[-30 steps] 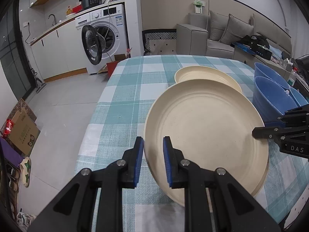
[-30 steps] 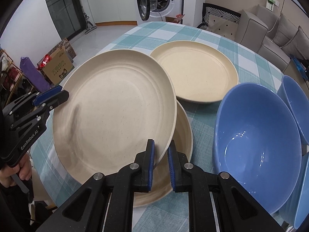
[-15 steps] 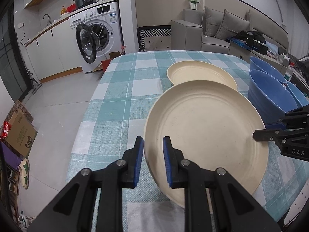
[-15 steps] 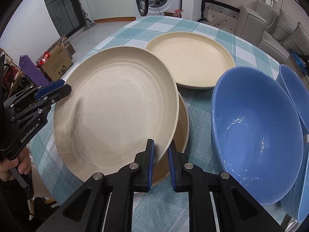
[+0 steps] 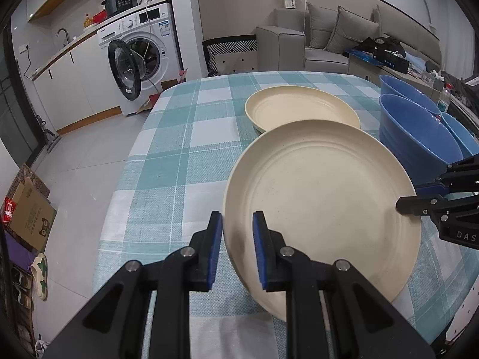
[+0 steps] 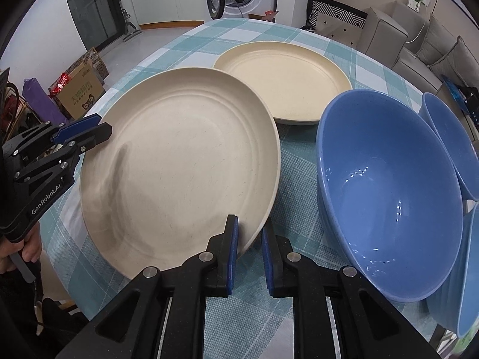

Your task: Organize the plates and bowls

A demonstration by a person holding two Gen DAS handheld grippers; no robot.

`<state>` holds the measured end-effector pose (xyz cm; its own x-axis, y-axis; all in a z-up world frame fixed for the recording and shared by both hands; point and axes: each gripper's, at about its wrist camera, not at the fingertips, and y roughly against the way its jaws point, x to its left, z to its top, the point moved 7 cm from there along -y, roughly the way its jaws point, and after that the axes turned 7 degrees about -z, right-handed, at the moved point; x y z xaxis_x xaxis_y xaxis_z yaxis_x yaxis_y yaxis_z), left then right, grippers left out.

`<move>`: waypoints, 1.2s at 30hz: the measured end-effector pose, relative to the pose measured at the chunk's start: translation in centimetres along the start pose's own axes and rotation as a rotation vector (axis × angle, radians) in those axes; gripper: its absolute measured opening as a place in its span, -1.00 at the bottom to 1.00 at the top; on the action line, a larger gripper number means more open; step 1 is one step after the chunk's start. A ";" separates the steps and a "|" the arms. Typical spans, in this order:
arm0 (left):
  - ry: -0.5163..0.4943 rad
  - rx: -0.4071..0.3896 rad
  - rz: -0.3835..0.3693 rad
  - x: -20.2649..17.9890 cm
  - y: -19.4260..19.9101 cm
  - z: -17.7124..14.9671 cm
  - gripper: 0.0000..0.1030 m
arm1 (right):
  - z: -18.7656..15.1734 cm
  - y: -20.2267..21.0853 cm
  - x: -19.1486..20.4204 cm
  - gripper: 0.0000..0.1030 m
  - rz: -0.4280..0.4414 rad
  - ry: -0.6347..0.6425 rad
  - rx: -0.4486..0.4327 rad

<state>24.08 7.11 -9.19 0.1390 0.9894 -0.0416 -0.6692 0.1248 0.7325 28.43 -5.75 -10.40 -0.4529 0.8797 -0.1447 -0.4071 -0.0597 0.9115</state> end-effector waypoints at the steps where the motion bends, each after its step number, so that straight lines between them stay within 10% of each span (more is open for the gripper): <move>1: -0.001 0.002 0.000 0.0 -0.1 0.0 -0.64 | 0.0 0.0 0.0 -0.71 -0.001 0.001 0.000; 36: -0.007 0.048 -0.018 0.2 -1.5 -0.8 -0.64 | -0.4 -1.2 1.3 -0.42 -0.025 0.075 0.036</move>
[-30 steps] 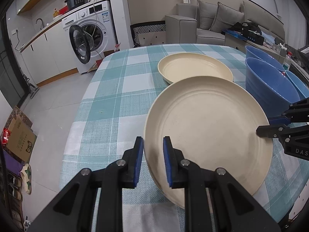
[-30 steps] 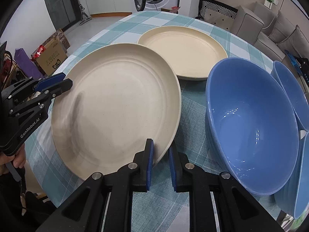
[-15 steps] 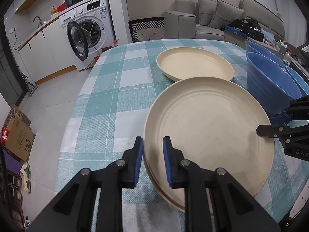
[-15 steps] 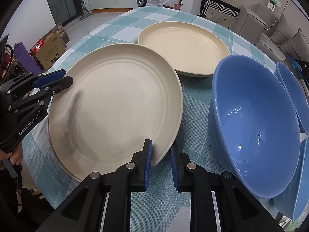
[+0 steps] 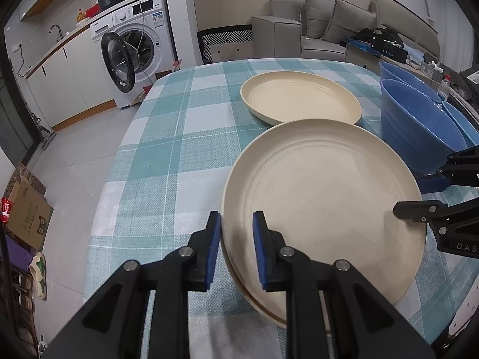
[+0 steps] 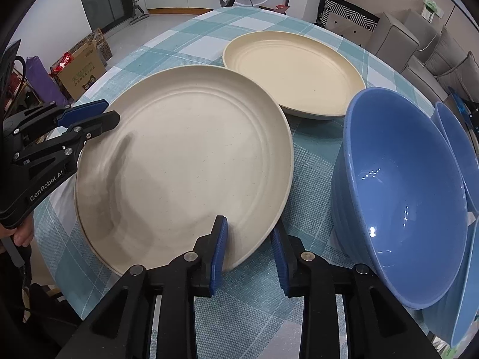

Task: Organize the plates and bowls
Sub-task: 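Lower the plate onto the table and open both tools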

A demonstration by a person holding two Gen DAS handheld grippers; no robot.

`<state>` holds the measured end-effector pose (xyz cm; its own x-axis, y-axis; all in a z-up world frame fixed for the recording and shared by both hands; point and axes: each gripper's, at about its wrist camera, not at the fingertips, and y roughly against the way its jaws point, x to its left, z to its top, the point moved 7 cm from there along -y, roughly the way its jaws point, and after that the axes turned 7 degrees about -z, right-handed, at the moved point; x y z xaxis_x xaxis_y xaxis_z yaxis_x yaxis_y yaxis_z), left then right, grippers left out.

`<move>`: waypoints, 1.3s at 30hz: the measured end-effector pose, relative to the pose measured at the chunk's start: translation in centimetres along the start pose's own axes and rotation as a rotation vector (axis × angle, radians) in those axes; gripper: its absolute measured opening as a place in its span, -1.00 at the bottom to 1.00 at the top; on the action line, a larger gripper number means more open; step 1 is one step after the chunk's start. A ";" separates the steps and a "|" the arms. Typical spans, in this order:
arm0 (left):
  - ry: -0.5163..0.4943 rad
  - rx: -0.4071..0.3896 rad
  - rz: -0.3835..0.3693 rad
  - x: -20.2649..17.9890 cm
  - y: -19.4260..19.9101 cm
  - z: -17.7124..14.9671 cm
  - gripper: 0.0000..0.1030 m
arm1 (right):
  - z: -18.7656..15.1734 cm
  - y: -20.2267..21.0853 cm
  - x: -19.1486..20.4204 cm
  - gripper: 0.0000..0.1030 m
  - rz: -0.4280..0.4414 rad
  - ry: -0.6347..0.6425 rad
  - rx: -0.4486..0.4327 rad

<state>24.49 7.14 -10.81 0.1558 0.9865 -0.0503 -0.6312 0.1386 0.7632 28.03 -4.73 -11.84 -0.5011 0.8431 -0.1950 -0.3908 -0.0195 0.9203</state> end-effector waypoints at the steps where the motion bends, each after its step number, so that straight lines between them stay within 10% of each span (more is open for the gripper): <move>1: 0.001 0.000 0.000 -0.1 0.0 0.0 -0.64 | 0.0 0.0 0.0 -0.42 0.000 -0.001 0.002; 21: 0.019 -0.009 -0.035 0.0 1.3 -0.5 -0.55 | 0.1 0.4 0.7 -0.06 0.049 0.026 -0.001; 24: 0.025 -0.037 -0.032 0.2 1.9 0.0 -0.25 | -0.2 1.1 0.6 -0.05 0.059 0.031 -0.011; 39: 0.026 -0.099 -0.043 0.3 3.4 2.1 0.02 | 0.9 9.1 -1.4 0.28 0.077 -0.009 -0.222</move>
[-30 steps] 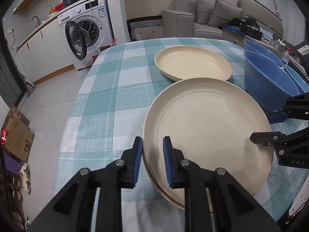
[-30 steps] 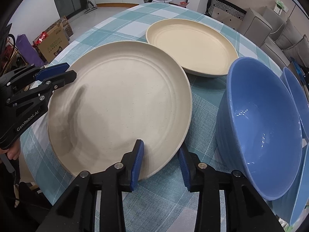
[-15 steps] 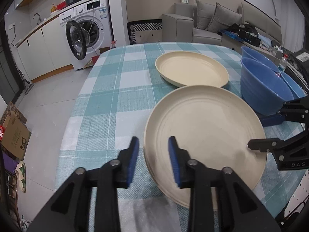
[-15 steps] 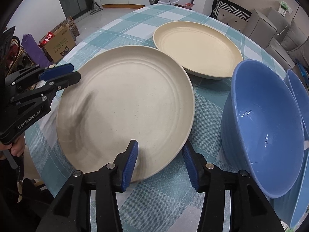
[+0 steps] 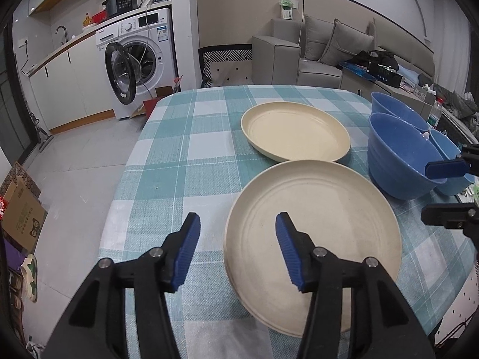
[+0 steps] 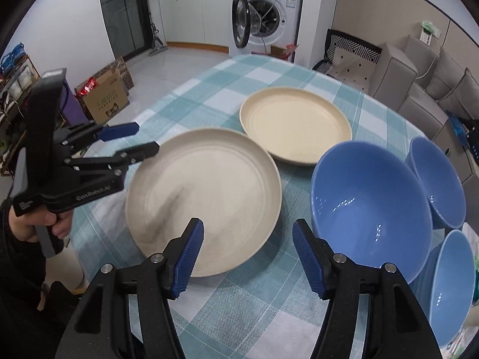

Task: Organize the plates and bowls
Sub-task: 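Lower the plate onto the table and open both tools, then pull both open tools back from the placed plate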

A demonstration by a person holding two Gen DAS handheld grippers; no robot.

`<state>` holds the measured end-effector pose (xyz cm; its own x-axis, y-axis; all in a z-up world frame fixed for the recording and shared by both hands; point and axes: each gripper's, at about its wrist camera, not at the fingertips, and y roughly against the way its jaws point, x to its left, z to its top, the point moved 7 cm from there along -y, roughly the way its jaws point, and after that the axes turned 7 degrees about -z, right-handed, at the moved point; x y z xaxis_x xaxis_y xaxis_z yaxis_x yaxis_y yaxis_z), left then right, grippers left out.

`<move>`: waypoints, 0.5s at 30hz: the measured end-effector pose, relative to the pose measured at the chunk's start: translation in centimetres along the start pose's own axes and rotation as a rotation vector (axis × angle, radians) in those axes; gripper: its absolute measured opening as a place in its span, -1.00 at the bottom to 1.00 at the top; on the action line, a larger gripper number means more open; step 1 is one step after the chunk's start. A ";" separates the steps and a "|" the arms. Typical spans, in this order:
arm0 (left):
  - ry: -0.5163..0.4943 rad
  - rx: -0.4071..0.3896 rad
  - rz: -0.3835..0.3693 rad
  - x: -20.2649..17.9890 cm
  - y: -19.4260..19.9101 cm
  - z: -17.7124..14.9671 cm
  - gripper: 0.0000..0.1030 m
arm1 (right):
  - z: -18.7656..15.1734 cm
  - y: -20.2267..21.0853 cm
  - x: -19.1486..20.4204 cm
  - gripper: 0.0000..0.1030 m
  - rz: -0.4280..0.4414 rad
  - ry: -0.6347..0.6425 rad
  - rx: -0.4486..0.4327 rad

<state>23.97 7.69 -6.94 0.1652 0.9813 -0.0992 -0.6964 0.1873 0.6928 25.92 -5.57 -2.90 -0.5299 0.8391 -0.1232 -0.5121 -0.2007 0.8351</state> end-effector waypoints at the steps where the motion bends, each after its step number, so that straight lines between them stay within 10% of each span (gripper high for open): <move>1: -0.003 -0.004 -0.001 -0.1 0.1 0.2 0.03 | 0.2 0.4 -0.1 0.36 -0.002 -0.004 -0.013; 15: -0.022 -0.060 0.006 -0.6 0.7 2.7 0.16 | 3.1 2.6 -2.7 0.91 0.003 -0.079 -0.125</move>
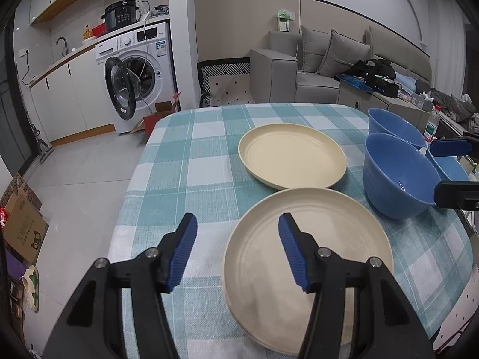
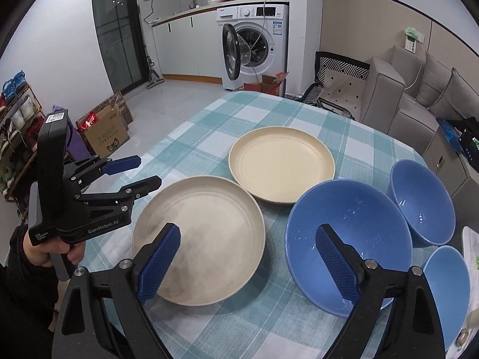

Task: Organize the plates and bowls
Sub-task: 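Pull both open tools back from the placed plate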

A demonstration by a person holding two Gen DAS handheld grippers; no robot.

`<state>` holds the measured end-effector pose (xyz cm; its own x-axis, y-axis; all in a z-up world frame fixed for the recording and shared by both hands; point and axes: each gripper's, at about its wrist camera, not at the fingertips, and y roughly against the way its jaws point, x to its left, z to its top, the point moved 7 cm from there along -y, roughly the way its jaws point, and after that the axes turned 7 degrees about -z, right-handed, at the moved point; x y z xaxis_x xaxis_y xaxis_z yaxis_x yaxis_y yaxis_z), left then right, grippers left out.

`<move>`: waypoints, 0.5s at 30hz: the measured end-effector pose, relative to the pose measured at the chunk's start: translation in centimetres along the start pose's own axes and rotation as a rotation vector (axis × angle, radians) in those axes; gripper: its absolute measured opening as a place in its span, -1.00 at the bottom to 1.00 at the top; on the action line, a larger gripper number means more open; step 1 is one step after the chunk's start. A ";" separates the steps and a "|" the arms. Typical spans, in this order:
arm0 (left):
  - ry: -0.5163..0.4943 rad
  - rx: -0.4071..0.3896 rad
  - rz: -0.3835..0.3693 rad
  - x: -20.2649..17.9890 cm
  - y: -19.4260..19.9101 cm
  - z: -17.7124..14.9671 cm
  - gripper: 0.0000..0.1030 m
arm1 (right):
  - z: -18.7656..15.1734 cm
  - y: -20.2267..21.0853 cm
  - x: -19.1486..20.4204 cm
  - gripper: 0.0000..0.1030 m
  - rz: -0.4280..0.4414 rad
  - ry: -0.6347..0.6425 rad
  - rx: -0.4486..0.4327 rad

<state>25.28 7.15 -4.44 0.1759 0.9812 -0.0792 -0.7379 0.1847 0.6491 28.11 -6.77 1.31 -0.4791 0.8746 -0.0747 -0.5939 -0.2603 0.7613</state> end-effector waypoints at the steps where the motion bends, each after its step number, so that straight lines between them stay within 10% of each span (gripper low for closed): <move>1: 0.000 -0.002 0.001 0.0 0.0 0.2 0.32 | 0.2 0.0 -0.1 0.92 -0.004 -0.001 -0.008; 5: 0.012 -0.041 0.021 0.0 0.5 1.1 0.90 | 0.9 0.3 -0.6 0.96 -0.007 -0.016 -0.027; 15: 0.010 -0.077 0.011 -0.4 0.8 3.2 1.00 | 3.0 1.0 -2.1 0.99 0.003 -0.060 -0.077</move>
<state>26.68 6.71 -1.45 0.1614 0.9836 -0.0799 -0.7879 0.1772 0.5897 30.46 -7.62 4.14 -0.4425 0.8962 -0.0324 -0.6420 -0.2914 0.7091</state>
